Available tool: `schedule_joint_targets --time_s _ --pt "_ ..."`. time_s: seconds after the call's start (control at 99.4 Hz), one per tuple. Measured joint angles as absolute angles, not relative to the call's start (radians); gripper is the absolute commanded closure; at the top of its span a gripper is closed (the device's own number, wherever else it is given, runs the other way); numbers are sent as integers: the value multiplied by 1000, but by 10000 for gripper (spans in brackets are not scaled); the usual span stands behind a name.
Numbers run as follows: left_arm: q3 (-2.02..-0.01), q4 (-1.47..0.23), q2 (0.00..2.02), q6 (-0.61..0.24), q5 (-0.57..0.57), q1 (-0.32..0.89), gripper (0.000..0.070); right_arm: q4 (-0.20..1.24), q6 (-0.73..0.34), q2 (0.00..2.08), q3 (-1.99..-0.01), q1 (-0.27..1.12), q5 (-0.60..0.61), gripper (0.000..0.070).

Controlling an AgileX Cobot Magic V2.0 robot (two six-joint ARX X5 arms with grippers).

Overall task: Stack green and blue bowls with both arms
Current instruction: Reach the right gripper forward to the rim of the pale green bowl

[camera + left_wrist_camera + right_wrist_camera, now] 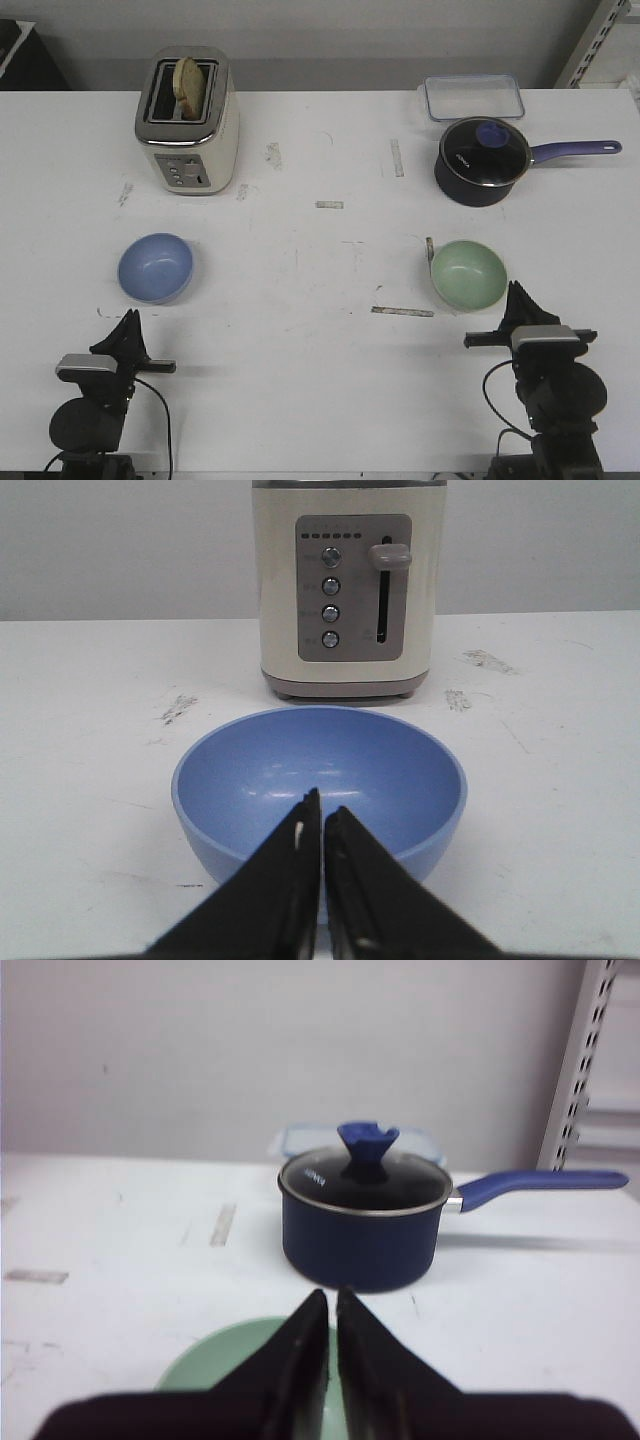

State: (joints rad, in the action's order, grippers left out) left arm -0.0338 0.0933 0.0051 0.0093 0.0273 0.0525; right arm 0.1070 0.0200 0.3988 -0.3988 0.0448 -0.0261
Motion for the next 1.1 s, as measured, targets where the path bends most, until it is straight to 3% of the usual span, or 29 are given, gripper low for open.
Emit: schedule_joint_targets --time_s 0.282,0.755,0.805,0.966,1.026,1.097 --pt "-34 93 5 9 27 52 699 266 -17 746 -610 45 -26 695" --pt "-34 93 5 9 27 52 699 787 -119 1155 -1069 -24 9 685" --pt "-34 94 5 9 27 52 699 848 -121 1193 -1116 -46 24 651" --pt "-34 93 5 9 27 52 699 1000 -122 1301 -1231 -98 35 387" --pt "-34 93 5 9 27 52 699 1024 -123 1333 -1259 -117 59 339" --pt "-34 93 5 9 27 52 699 1026 -127 1363 -1274 -138 107 330"
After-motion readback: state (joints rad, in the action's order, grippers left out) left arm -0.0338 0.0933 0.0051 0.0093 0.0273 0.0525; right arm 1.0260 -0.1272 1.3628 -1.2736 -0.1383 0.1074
